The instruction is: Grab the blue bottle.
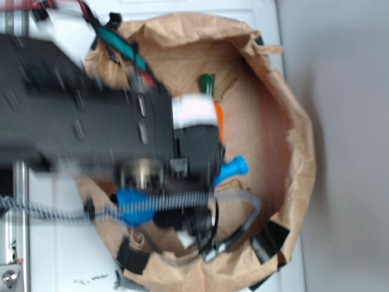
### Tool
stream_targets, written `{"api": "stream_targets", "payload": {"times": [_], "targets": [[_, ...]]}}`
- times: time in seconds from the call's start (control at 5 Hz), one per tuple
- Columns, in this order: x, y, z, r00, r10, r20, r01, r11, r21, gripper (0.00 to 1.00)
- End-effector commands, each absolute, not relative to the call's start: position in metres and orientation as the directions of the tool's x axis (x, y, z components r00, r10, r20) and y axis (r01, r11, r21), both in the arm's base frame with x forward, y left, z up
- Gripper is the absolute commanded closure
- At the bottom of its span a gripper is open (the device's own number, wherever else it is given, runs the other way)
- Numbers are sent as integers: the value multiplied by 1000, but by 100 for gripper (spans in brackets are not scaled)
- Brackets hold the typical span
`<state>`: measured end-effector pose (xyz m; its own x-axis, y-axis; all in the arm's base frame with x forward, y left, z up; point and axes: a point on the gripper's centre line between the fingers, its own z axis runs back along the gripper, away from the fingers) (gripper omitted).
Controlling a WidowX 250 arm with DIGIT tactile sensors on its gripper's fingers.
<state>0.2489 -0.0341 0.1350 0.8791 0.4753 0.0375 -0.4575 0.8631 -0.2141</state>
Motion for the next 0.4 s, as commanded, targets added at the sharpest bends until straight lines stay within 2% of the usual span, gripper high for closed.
{"api": "stream_targets", "payload": {"times": [0.0, 0.2], "targets": [[277, 10, 195, 846, 519, 123, -483, 843, -239, 100], [286, 0, 206, 915, 337, 222, -303, 937, -173, 29]]}}
